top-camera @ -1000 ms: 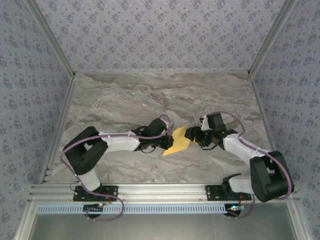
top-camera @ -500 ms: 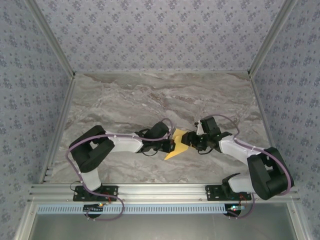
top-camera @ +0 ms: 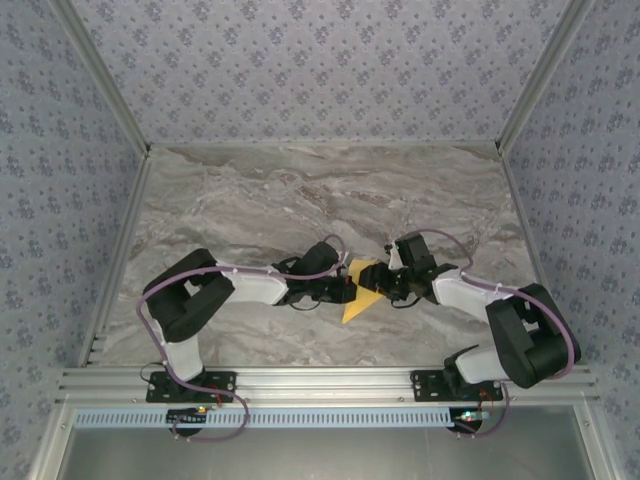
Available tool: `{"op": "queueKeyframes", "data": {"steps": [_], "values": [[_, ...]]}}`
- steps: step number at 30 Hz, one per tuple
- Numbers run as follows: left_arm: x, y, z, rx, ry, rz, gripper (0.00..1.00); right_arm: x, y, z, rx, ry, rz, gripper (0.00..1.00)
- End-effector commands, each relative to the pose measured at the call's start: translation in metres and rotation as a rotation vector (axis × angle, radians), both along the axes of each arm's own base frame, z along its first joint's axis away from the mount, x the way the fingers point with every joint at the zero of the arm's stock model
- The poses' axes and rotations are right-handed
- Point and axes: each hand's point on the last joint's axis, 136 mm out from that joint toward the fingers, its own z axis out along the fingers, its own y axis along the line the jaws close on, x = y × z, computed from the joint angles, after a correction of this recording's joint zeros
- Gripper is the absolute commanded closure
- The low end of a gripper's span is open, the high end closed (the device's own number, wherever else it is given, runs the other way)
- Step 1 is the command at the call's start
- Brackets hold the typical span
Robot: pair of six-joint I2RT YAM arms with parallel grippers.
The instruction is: Fold a paper plane with a square sheet of paper (pick it up from the middle)
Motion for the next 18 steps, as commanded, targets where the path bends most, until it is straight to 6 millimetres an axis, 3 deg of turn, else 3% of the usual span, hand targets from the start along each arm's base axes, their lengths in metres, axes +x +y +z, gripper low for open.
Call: {"op": "queueKeyframes", "data": {"steps": [1,18], "values": [[0.004,-0.012,0.007,-0.066,0.038,0.014,0.97,0.003,0.001,-0.002,0.0,0.003,-0.014,0.5],[0.005,-0.015,0.003,-0.119,0.059,0.017,0.86,0.007,0.005,-0.013,0.025,0.024,-0.012,0.5]]}}
